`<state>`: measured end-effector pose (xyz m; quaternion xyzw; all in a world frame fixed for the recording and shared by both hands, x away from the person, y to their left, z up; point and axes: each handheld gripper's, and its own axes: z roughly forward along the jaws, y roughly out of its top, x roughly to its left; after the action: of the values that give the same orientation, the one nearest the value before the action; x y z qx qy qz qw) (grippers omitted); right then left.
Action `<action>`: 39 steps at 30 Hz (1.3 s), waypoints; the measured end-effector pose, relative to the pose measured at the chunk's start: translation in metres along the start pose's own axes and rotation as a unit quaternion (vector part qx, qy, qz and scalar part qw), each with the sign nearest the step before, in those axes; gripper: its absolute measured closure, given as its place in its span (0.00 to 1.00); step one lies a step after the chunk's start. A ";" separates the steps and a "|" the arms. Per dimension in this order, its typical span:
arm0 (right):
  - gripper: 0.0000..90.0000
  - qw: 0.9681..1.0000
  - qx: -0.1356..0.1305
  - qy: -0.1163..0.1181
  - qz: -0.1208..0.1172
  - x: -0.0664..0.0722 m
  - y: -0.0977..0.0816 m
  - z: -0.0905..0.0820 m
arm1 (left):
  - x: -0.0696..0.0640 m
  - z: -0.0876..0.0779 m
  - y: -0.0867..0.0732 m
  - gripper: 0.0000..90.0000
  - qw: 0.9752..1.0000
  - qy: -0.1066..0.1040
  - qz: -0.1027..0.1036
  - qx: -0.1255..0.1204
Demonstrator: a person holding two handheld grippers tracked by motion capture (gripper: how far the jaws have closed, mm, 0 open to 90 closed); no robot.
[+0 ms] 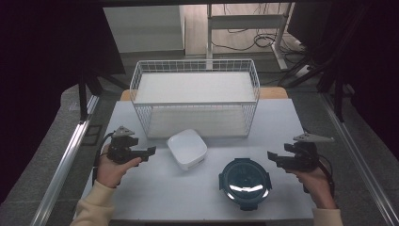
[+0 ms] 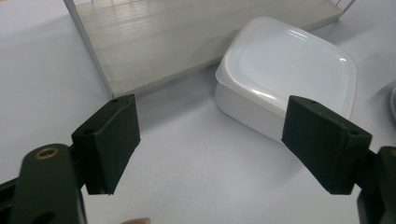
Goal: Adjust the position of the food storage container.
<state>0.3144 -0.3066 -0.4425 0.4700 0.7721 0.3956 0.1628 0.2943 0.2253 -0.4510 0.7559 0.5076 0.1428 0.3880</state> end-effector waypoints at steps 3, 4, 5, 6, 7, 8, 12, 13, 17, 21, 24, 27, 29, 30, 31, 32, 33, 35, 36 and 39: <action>0.22 1.000 0.004 -0.005 0.006 -0.002 -0.002 0.002 | 0.001 0.001 -0.002 0.21 1.000 0.000 -0.002 0.000; 0.22 1.000 0.005 -0.006 0.009 -0.003 -0.003 0.002 | 0.001 0.001 -0.003 0.21 1.000 0.003 -0.003 -0.001; 0.23 1.000 0.007 -0.004 0.011 -0.003 -0.004 0.002 | 0.002 0.001 -0.003 0.21 1.000 0.007 -0.005 -0.001; 0.23 1.000 0.006 -0.003 0.013 -0.002 -0.005 0.003 | 0.002 0.002 -0.003 0.21 1.000 0.007 -0.006 -0.002; 0.23 1.000 0.008 -0.003 0.012 -0.002 -0.005 0.003 | 0.002 0.001 -0.003 0.21 1.000 0.005 -0.006 -0.002; 0.23 1.000 0.008 -0.004 0.012 -0.001 -0.006 0.002 | 0.002 0.001 -0.003 0.21 1.000 0.004 -0.005 -0.002; 0.24 1.000 0.009 -0.001 0.010 0.000 -0.007 -0.002 | -0.002 -0.002 -0.006 0.21 1.000 0.003 -0.006 0.003; 0.24 1.000 0.008 -0.002 0.014 0.001 -0.008 -0.003 | -0.002 -0.002 -0.007 0.21 1.000 0.004 -0.008 0.003; 0.25 1.000 0.008 -0.003 0.004 0.002 -0.009 -0.003 | -0.007 -0.001 -0.006 0.21 1.000 0.002 -0.012 0.000; 0.26 1.000 0.010 -0.005 -0.002 -0.001 -0.009 -0.002 | -0.008 0.000 -0.006 0.21 1.000 0.003 -0.009 0.000; 0.28 1.000 0.014 -0.006 0.002 -0.005 -0.011 -0.001 | -0.007 0.001 -0.006 0.21 1.000 0.005 -0.010 0.002; 0.29 1.000 0.024 -0.009 0.001 -0.008 -0.012 0.000 | -0.008 0.001 -0.006 0.21 1.000 0.005 -0.008 0.003; 0.30 1.000 0.028 -0.014 0.001 -0.009 -0.013 0.000 | -0.010 0.000 -0.007 0.20 1.000 0.003 -0.004 0.004; 0.30 0.999 0.030 -0.016 0.001 -0.010 -0.013 -0.001 | -0.011 0.000 -0.007 0.20 1.000 0.002 -0.004 0.004; 0.30 0.999 0.031 -0.017 0.003 -0.010 -0.013 -0.001 | -0.012 0.000 -0.008 0.20 1.000 0.002 -0.002 0.005; 0.31 0.999 0.032 -0.018 0.004 -0.010 -0.013 -0.002 | -0.013 0.000 -0.009 0.20 1.000 0.001 -0.001 0.006; 0.31 0.999 0.034 -0.018 0.005 -0.009 -0.013 -0.003 | -0.014 0.000 -0.010 0.20 1.000 -0.001 0.002 0.008; 0.32 0.999 0.037 -0.019 0.002 -0.008 -0.013 -0.005 | -0.015 -0.001 -0.011 0.20 1.000 -0.002 0.004 0.010; 0.32 0.999 0.038 -0.019 -0.001 -0.008 -0.013 -0.005 | -0.015 -0.001 -0.012 0.20 1.000 -0.002 0.003 0.010; 0.35 0.999 0.044 -0.019 -0.001 -0.008 -0.014 -0.008 | -0.014 -0.003 -0.013 0.20 1.000 -0.003 0.001 0.011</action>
<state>0.3051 -0.3206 -0.4484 0.4837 0.7859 0.3519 0.1568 0.2777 0.2163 -0.4562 0.7610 0.5071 0.1354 0.3814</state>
